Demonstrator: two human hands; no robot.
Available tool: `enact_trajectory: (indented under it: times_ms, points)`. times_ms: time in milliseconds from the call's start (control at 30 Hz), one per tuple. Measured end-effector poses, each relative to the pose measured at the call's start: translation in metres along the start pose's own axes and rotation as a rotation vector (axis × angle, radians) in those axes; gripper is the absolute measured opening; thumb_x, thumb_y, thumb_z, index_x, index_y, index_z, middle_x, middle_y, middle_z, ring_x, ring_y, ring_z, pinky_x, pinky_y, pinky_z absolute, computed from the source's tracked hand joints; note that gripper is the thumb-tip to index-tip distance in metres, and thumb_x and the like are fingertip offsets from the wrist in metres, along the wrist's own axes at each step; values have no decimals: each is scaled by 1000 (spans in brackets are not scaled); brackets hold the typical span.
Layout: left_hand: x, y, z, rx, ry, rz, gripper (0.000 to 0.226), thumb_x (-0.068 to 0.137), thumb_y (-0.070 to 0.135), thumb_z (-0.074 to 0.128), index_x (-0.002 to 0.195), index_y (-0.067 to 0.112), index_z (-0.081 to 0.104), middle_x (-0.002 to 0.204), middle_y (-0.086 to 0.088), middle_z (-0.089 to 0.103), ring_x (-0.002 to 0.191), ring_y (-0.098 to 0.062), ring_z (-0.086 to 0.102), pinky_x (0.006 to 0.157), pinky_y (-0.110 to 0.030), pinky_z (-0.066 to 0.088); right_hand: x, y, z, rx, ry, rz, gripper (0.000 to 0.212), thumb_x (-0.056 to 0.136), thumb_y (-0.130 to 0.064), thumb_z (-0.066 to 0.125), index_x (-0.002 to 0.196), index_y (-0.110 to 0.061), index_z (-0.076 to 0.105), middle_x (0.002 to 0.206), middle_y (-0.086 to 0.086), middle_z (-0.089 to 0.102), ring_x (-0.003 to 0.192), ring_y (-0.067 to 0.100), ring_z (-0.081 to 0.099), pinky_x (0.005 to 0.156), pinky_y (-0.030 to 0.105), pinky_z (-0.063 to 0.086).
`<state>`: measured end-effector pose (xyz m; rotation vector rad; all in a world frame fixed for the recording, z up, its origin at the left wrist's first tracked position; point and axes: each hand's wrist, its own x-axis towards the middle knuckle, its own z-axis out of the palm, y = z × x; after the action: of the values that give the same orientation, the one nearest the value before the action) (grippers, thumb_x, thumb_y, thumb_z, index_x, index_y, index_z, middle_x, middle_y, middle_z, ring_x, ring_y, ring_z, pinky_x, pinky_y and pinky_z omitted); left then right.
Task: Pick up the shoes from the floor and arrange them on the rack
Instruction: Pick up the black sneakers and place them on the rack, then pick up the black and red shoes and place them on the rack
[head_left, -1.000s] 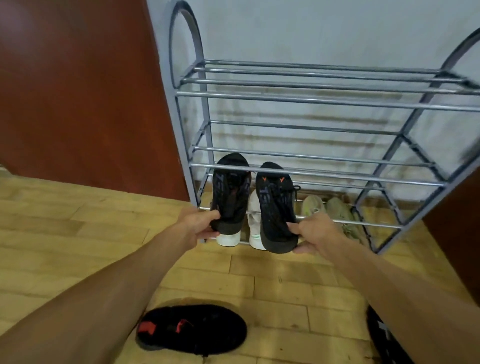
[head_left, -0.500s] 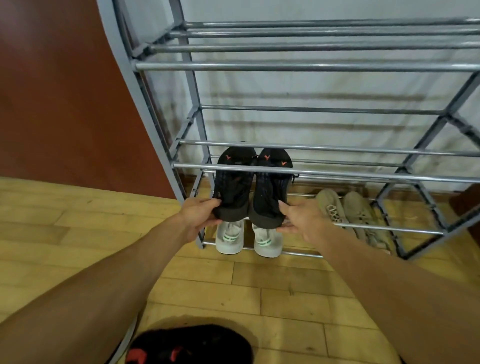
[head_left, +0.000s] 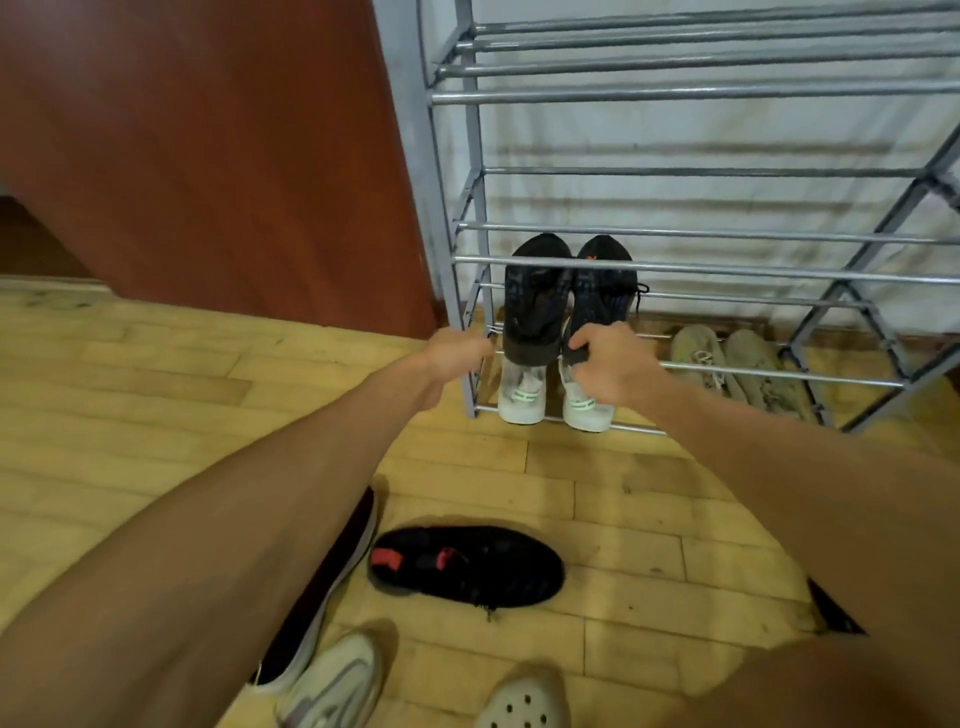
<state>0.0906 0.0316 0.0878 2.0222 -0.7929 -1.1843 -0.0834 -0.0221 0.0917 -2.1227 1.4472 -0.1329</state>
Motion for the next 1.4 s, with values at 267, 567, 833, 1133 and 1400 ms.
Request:
enact_trajectory:
  times_ms: [267,567,833,1133,1400]
  points:
    - [-52,-87,-37,168,-27,-102,49,86,30,60,129,7,56,133,-9,53,116,-25,49,92,-34,38,-80,-69,46,270,-401,-188,37,94,-9,50,130,-15,55,116,7,58,99,26,64,78,33,58]
    - [-32,-207,-17,316,-103,-290,20,92,9,41,74,17,43,67,1,35,59,-10,34,61,-22,33,-85,-8,109,-125,-547,-118,35,92,-13,52,127,-16,59,132,4,56,120,23,53,103,35,44]
    - [14,-243,3,862,-226,-78,52,90,27,44,142,24,40,135,-16,49,108,-37,56,83,-40,48,-60,27,131,-205,-652,-86,37,91,-7,47,126,-6,58,125,8,58,116,28,54,86,32,47]
    - [33,-254,29,1151,-132,-223,56,90,36,56,136,12,37,141,-11,40,131,-34,41,110,-54,26,-43,47,138,-275,-742,-50,33,92,-8,46,123,-5,59,121,15,60,110,32,57,94,41,50]
    - [18,-234,7,1135,-302,-279,44,87,39,59,119,8,64,116,-10,65,110,-30,60,89,-38,49,-37,43,106,-216,-642,89,14,89,-12,47,81,-7,57,84,10,58,70,22,58,62,30,50]
